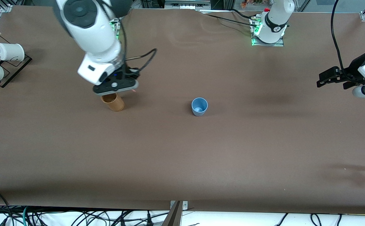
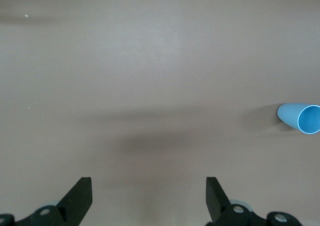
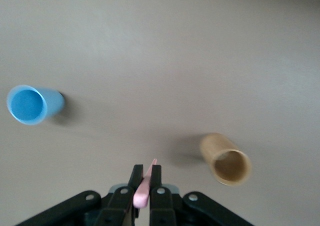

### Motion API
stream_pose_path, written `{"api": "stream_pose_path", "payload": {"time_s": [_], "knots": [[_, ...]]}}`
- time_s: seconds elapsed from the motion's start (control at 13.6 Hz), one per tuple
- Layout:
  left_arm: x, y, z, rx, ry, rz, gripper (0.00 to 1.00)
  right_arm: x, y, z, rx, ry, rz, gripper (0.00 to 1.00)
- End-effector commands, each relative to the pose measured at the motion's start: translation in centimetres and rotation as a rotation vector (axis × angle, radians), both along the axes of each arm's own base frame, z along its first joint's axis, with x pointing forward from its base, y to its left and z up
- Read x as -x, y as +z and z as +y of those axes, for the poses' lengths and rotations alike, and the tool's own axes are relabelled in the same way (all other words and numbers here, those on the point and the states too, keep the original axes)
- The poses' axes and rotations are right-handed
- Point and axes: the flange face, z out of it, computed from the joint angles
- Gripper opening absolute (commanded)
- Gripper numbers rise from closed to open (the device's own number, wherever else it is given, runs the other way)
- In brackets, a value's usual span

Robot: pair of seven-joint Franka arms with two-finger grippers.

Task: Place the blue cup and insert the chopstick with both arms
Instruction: 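Lift the pink chopstick and carry it over the blue cup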

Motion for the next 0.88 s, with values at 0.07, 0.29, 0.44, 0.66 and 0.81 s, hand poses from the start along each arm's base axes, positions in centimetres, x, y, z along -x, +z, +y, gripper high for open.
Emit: {"api": "stream_pose_path", "payload": {"time_s": [0.07, 0.29, 0.44, 0.66, 0.81], "knots": [[0.1, 0.2, 0.1, -0.013, -0.023, -0.011, 1.00, -1.6, -1.8, 5.8, -0.190, -0.280, 0.039, 0.00], [0.1, 0.2, 0.1, -0.013, -0.023, -0.011, 1.00, -1.2, -3.9, 9.3, -0.294, -0.389, 0.069, 0.00], [0.1, 0.1, 0.1, -0.013, -0.023, -0.010, 1.00, -0.5, -5.5, 12.0, -0.327, -0.442, 0.063, 0.00], [0.1, 0.1, 0.1, -0.013, -0.023, -0.010, 1.00, 0.9, -8.0, 15.0, -0.315, -0.433, 0.042, 0.00], [0.1, 0.1, 0.1, -0.012, -0.023, -0.010, 1.00, 1.1, -9.0, 15.4, -0.272, -0.404, 0.003, 0.00]]}}
